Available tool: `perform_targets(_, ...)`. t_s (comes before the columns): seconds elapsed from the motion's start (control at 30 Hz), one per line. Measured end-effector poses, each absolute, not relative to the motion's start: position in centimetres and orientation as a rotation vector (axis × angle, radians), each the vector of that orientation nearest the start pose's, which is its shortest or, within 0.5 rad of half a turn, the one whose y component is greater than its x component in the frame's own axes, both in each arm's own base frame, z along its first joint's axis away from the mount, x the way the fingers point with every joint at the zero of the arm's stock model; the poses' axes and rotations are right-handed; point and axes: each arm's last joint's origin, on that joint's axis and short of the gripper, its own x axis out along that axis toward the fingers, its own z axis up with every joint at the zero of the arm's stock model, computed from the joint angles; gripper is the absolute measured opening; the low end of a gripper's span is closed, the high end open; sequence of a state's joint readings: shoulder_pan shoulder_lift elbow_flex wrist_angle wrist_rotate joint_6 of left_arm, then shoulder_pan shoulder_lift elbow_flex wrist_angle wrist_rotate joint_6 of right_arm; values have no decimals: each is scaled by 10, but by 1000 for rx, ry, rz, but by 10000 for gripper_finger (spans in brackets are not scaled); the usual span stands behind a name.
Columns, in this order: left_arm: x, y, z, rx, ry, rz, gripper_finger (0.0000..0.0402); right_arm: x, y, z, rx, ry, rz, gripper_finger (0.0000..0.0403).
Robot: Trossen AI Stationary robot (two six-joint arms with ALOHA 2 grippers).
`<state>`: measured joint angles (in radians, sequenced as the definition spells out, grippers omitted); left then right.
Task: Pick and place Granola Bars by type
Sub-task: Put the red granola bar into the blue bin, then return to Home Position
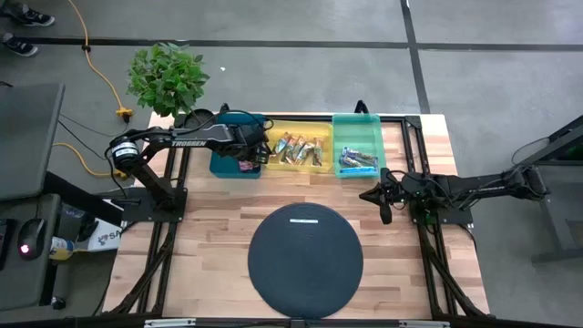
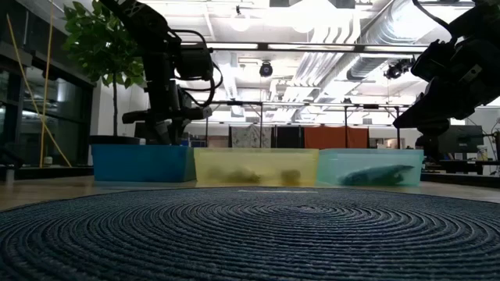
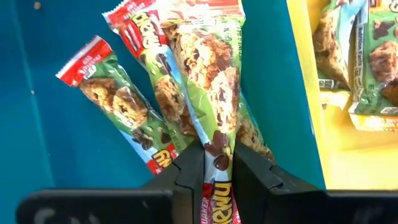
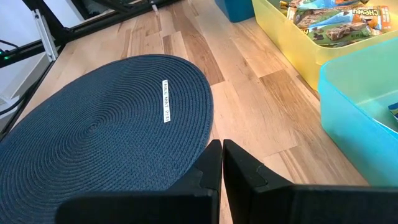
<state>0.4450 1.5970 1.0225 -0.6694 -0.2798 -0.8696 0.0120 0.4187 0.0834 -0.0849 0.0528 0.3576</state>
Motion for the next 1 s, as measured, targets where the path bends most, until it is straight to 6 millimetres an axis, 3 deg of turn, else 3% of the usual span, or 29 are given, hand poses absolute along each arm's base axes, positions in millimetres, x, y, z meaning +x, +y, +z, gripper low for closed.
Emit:
perform_targets(0.37,264,134,194,-828,917,1131,157,118,0,147,339,408,-115,0)
perform_targets(0.57,270,137,199,-784,884,1050,174,118,0,147,339,408,-115,0)
perform_targets(0.7,282,140,216,-735,798,899,175,118,0,147,339,408,-115,0)
perform_targets(1.0,314,134,273,-631,328,373,175,118,0,147,339,408,-116,0)
